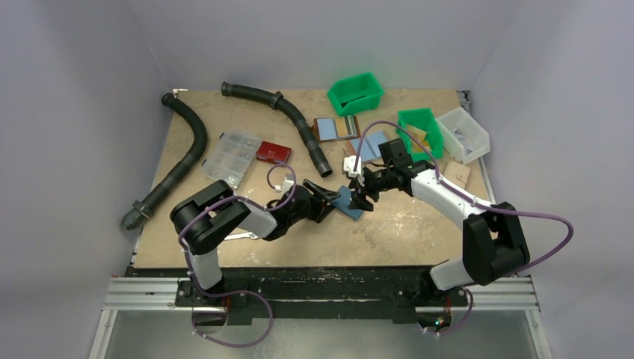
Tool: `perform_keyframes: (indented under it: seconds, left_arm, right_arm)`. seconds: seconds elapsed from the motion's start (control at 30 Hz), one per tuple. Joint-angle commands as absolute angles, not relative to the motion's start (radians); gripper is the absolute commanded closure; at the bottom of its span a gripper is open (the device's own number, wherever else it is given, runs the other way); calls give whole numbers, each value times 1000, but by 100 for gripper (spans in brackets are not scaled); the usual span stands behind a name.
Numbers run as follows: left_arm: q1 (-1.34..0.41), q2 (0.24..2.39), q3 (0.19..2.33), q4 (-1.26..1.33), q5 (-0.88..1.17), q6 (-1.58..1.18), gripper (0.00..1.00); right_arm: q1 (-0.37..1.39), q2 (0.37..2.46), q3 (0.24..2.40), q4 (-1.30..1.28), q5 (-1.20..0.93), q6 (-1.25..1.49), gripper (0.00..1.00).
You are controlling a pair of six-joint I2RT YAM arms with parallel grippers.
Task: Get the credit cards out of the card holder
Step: Open the card holder at the center of the board.
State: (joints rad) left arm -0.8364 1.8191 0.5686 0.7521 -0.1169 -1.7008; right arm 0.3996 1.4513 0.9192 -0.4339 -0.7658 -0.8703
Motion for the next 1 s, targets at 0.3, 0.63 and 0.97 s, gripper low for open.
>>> perform_keyframes:
  seconds: [0.3, 0.63, 0.97]
  left_arm:
    - [-848, 1881, 631, 391, -176, -1673, 48]
    - [-916, 1893, 701, 290, -225, -1632, 46]
    - [-946, 1918, 730, 217, -288, -1633, 47]
  right_arm:
    - [394, 1459, 909, -369, -608, -863, 31]
    - [394, 1522, 897, -307, -502, -813, 36]
    - [396, 1602, 948, -360, -448, -759, 44]
